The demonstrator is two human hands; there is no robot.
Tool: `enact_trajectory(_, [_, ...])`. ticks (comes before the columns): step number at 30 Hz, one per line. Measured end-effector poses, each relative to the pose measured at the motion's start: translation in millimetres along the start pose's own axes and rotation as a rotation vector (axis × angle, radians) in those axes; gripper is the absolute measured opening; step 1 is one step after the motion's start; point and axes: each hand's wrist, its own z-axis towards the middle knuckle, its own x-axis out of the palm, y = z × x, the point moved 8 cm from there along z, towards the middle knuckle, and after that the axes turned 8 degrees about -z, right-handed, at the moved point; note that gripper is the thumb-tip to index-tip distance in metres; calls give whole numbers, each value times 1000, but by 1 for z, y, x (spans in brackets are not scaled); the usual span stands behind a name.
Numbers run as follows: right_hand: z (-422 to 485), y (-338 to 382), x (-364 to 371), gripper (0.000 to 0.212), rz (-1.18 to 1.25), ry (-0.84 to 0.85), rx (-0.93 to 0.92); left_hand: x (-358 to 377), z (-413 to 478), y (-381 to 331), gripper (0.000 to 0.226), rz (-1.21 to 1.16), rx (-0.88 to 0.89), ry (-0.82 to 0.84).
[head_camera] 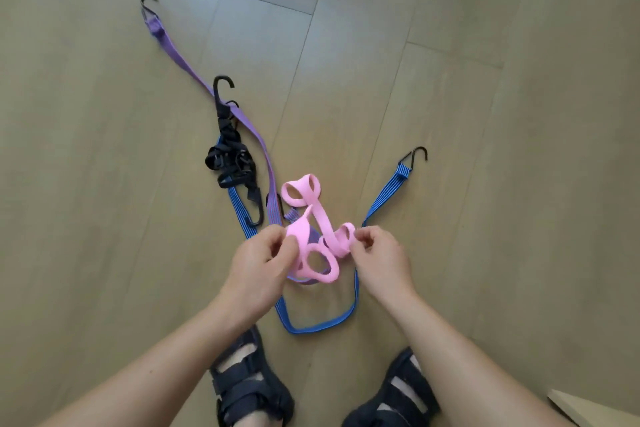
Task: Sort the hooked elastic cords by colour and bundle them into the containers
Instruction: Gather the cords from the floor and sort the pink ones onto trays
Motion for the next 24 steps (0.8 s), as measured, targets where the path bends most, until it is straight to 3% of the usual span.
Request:
enact_trajectory(5, [46, 10, 60, 30, -386, 57, -45, -25, 20, 30, 33, -228, -52, -156])
enact_trajectory(10, [66, 15, 86, 30, -509, -42, 0, -12, 39, 76, 18, -214, -127, -62])
enact_trajectory(13, [62, 12, 86, 28, -297, 16, 49, -10, 33, 73, 9, -194, -130, -25])
enact_trajectory(19, [4, 45, 34, 22, 129, 27, 25, -23, -8, 21, 38, -216, -142, 67])
enact_trajectory(24, [-76, 85, -47, 17, 329, 2, -29, -43, -59, -55, 24, -151, -58, 76])
